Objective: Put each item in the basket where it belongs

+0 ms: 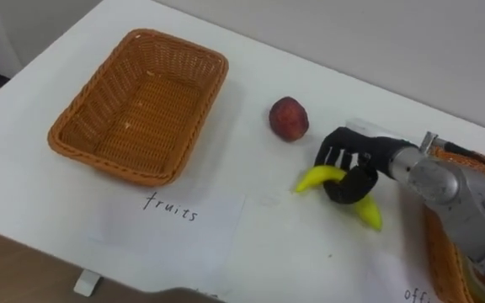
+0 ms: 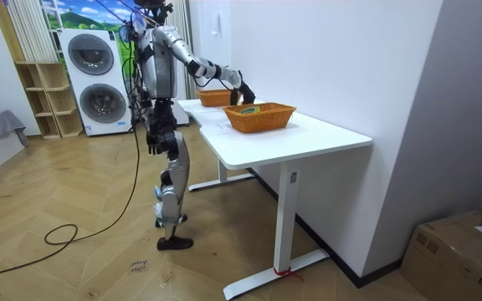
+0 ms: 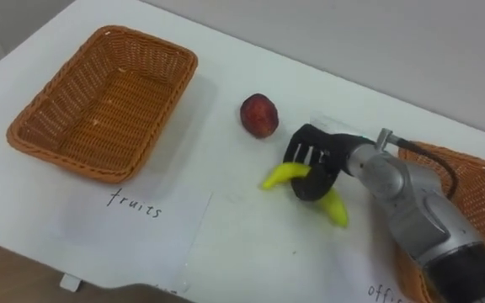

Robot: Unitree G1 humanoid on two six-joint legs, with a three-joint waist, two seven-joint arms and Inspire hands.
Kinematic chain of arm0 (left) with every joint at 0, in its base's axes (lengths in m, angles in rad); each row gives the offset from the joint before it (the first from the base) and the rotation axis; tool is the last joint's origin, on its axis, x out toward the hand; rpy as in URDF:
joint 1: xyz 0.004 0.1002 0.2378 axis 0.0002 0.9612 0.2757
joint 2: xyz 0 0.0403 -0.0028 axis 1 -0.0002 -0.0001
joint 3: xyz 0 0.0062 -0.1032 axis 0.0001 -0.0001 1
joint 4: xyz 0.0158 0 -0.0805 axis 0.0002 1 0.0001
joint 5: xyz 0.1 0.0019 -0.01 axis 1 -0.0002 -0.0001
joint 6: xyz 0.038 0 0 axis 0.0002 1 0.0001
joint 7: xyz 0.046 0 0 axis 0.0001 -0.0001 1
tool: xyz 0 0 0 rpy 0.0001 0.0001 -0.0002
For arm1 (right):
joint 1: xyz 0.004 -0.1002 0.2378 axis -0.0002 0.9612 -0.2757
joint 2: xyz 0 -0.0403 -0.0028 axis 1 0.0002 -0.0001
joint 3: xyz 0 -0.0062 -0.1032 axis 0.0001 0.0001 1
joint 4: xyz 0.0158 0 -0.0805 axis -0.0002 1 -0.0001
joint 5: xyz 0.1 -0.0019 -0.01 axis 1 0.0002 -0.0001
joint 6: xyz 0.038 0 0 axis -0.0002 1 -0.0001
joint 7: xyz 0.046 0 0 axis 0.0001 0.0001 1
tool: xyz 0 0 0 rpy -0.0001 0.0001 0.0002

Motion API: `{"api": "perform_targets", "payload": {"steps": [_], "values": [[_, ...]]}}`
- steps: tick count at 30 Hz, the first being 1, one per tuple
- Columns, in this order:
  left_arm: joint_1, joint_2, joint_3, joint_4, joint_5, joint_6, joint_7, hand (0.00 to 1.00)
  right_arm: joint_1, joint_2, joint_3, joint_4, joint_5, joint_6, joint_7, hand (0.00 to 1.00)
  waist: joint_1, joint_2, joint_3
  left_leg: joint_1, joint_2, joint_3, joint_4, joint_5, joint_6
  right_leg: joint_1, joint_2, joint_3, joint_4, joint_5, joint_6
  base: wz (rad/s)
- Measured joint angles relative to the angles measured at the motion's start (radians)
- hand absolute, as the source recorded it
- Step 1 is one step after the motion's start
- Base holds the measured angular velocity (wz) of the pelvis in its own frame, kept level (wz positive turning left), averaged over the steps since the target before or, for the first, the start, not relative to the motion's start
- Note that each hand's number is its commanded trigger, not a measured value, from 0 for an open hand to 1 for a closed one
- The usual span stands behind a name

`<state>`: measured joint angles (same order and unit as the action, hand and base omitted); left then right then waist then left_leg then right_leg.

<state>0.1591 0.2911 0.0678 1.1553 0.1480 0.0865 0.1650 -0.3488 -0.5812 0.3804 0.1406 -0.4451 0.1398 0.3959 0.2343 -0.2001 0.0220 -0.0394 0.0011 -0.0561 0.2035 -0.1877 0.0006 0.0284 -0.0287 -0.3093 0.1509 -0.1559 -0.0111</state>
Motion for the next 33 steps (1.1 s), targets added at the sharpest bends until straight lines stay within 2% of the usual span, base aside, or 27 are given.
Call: {"api": "perform_targets", "payload": {"steps": [4, 6, 7, 8, 10, 11, 13, 14, 16, 22, 31, 33], "values": [[0.01, -0.011, 0.038, -0.002, 0.002, -0.001, -0.004, 0.0, 0.036, 0.0, -0.104, -0.116, 0.002, -0.004, -0.001, 1.0, -0.012, 0.002, 0.0004, 0.009, 0.001, 0.009, -0.001, 0.0, 0.0, 0.005, -0.002, 0.014, 0.0, 0.0, 0.0, -0.04], [0.012, -0.015, 0.058, 0.001, 0.002, 0.0, -0.004, 0.0, 0.037, 0.001, -0.135, -0.129, 0.001, -0.004, -0.001, 1.0, -0.011, 0.011, -0.0035, 0.017, 0.002, 0.019, -0.007, 0.0, 0.0, 0.009, -0.001, 0.025, 0.0, 0.0, 0.0, -0.14], [0.016, -0.017, 0.068, -0.001, 0.002, 0.0, -0.003, 0.0, 0.037, 0.001, -0.149, -0.137, -0.001, 0.004, -0.001, 1.0, -0.011, 0.015, -0.009, 0.021, 0.002, 0.022, -0.007, -0.001, 0.0, 0.012, -0.002, 0.032, 0.001, 0.0, 0.0, -0.09], [0.018, -0.022, 0.074, -0.005, 0.002, 0.0, -0.003, 0.0, 0.037, 0.001, -0.163, -0.143, -0.004, 0.006, -0.002, 1.0, -0.012, 0.022, -0.0083, 0.032, 0.002, 0.025, -0.007, -0.001, 0.001, 0.021, -0.002, 0.034, 0.001, 0.0, 0.0, -0.07], [0.029, -0.031, 0.076, -0.016, 0.002, 0.0, -0.002, 0.0, 0.037, 0.001, -0.174, -0.146, -0.005, 0.006, -0.003, 1.0, -0.015, 0.034, -0.0129, 0.041, 0.002, 0.027, -0.008, -0.003, 0.003, 0.03, -0.002, 0.035, 0.002, 0.0, 0.0, -0.06], [0.035, -0.036, 0.077, -0.027, 0.002, 0.001, 0.0, 0.0, 0.037, 0.001, -0.179, -0.15, -0.006, 0.008, -0.003, 1.0, -0.019, 0.04, -0.0113, 0.05, 0.001, 0.027, -0.01, -0.003, 0.004, 0.04, -0.002, 0.035, 0.002, 0.0, 0.0, -0.04], [0.046, -0.039, 0.08, -0.043, 0.01, 0.001, 0.001, 0.0, 0.037, 0.001, -0.18, -0.157, -0.006, 0.013, -0.003, 1.0, -0.025, 0.043, -0.0151, 0.06, 0.001, 0.027, -0.016, -0.003, 0.004, 0.049, -0.002, 0.035, 0.003, 0.0, 0.0, 0.0], [0.054, -0.04, 0.088, -0.051, 0.015, 0.001, 0.002, 0.0, 0.037, 0.003, -0.181, -0.158, -0.006, 0.014, -0.003, 1.0, -0.031, 0.047, -0.0133, 0.07, 0.001, 0.027, -0.017, -0.003, 0.004, 0.059, -0.002, 0.036, 0.003, 0.0, 0.0, 0.0], [0.066, -0.042, 0.093, -0.063, 0.02, 0.001, 0.011, 0.0, 0.037, 0.006, -0.187, -0.158, -0.005, 0.014, -0.003, 1.0, -0.034, 0.046, -0.0178, 0.078, 0.001, 0.027, -0.017, -0.003, 0.004, 0.066, -0.003, 0.037, 0.003, 0.0, 0.0, 0.0], [0.072, -0.047, 0.096, -0.061, 0.021, 0.018, 0.027, 0.0, 0.025, 0.024, -0.216, -0.159, -0.005, 0.016, -0.004, 1.0, -0.034, 0.048, -0.0176, 0.093, 0.0, 0.029, -0.016, -0.002, 0.005, 0.08, 0.0, 0.042, 0.006, 0.0, 0.0, 0.0], [0.073, -0.052, 0.106, -0.055, 0.023, 0.037, 0.025, 0.0, 0.012, 0.038, -0.216, -0.159, -0.006, 0.016, -0.004, 1.0, -0.022, 0.06, -0.0104, 0.094, -0.001, 0.022, -0.017, -0.002, 0.005, 0.086, -0.001, 0.033, 0.003, 0.0, 0.001, 0.02], [0.072, -0.054, 0.12, -0.053, 0.034, 0.039, 0.024, 0.0, 0.005, 0.038, -0.216, -0.159, 0.008, 0.018, -0.007, 1.0, -0.016, 0.054, -0.0145, 0.094, -0.001, 0.022, -0.018, -0.002, 0.005, 0.086, 0.0, 0.035, 0.003, -0.001, 0.001, 0.0]]}}
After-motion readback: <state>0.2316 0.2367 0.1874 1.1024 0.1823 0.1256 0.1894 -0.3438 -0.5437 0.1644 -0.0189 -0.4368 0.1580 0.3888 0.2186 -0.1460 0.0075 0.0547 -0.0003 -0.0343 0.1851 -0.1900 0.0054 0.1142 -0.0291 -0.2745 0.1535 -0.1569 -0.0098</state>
